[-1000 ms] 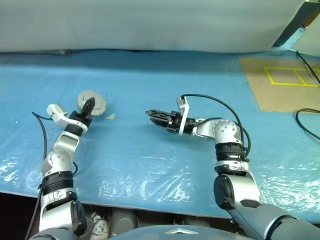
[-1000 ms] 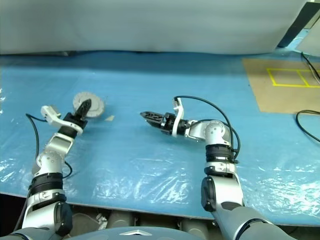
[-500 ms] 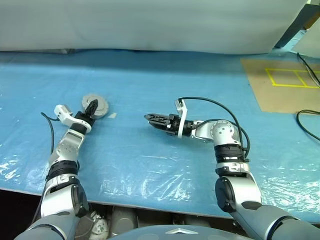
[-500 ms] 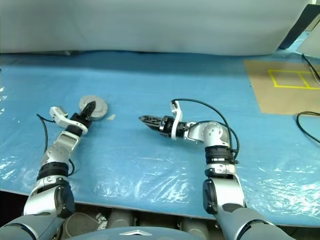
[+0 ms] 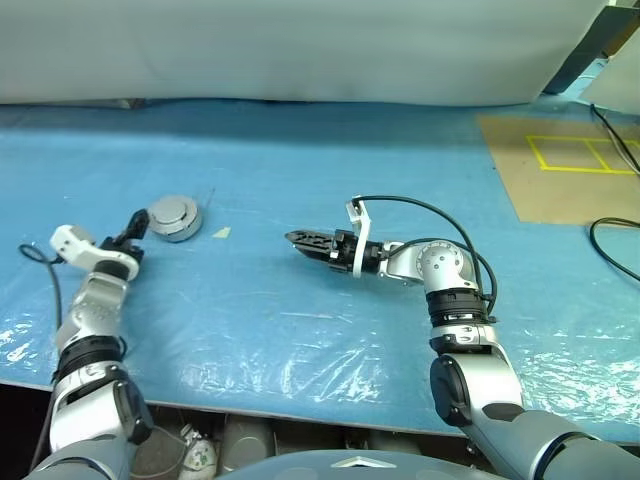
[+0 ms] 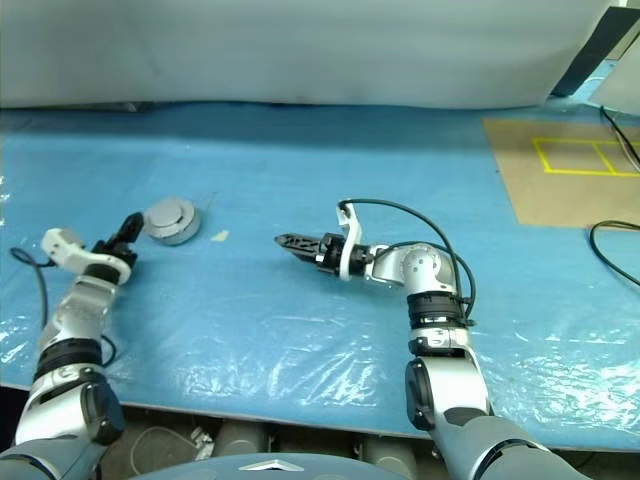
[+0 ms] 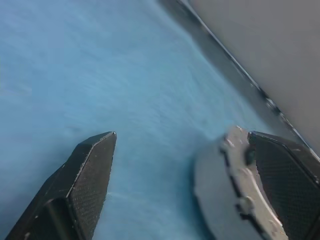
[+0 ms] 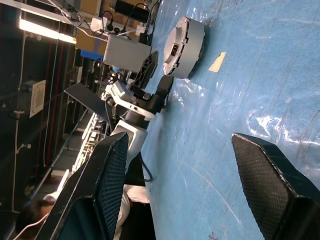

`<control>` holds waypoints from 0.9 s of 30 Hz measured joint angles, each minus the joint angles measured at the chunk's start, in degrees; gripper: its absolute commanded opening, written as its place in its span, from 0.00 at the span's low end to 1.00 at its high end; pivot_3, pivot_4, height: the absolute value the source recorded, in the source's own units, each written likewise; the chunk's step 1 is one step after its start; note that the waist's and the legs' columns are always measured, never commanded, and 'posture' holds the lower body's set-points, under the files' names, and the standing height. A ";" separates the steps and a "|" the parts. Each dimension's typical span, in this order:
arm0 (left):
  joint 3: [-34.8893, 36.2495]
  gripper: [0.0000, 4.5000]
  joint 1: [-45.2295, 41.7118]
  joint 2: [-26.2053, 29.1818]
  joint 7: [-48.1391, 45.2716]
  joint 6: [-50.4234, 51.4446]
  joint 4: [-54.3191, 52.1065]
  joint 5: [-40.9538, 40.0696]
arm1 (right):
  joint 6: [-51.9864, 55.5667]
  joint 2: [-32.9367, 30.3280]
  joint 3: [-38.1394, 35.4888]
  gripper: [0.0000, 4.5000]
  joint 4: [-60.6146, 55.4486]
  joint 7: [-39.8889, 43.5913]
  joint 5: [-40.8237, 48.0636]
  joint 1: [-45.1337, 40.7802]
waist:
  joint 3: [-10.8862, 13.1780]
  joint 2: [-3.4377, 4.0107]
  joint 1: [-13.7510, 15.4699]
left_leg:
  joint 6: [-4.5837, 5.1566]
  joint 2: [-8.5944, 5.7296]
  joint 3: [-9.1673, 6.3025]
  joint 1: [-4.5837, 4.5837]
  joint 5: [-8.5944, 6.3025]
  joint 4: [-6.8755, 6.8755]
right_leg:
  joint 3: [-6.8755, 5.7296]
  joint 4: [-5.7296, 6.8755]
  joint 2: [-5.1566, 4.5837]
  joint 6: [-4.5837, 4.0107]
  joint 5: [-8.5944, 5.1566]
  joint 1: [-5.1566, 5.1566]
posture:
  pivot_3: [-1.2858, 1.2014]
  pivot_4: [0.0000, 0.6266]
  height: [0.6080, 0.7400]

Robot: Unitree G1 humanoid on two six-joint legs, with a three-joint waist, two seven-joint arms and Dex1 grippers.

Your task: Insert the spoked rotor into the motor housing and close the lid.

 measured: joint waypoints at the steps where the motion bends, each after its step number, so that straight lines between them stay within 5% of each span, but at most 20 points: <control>1: 0.34 0.99 0.91 0.48 0.08 -0.01 -0.37 0.01 | -0.21 0.15 0.18 0.76 0.00 0.05 -0.12 0.06 | 0.00 0.00 -0.04 | 0.00 0.00 0.00 0.01 0.00 0.00 | 0.00 0.00 0.00 0.00 0.00 0.00 | 0.52 0.24 1.00; 10: 3.68 0.99 9.20 1.89 -3.94 5.63 -8.63 -4.69 | -1.17 0.19 1.72 0.76 0.10 1.23 -1.36 0.55 | 0.01 0.00 0.03 | 0.00 0.05 0.00 -0.02 0.00 -0.02 | 0.00 -0.02 0.00 -0.02 -0.01 -0.02 | 0.52 0.24 1.00; 17: 1.56 0.99 14.93 -0.69 -8.66 17.04 -36.80 -17.22 | -6.31 -5.17 4.09 0.76 -10.23 4.40 -1.87 3.53 | 0.18 -0.14 0.76 | 0.01 0.06 0.16 -0.11 0.00 0.01 | -0.10 -0.04 -0.15 -0.01 -0.01 0.02 | 0.52 0.24 1.00; 27: -17.92 0.99 14.82 -3.15 -11.44 21.47 -52.05 -15.17 | -21.86 -15.19 4.85 0.76 -18.68 3.43 -11.09 7.43 | 0.19 -0.13 0.01 | 0.01 -0.02 0.47 0.03 0.00 -0.05 | 0.08 -0.10 0.02 0.03 -0.01 0.02 | 0.52 0.24 1.00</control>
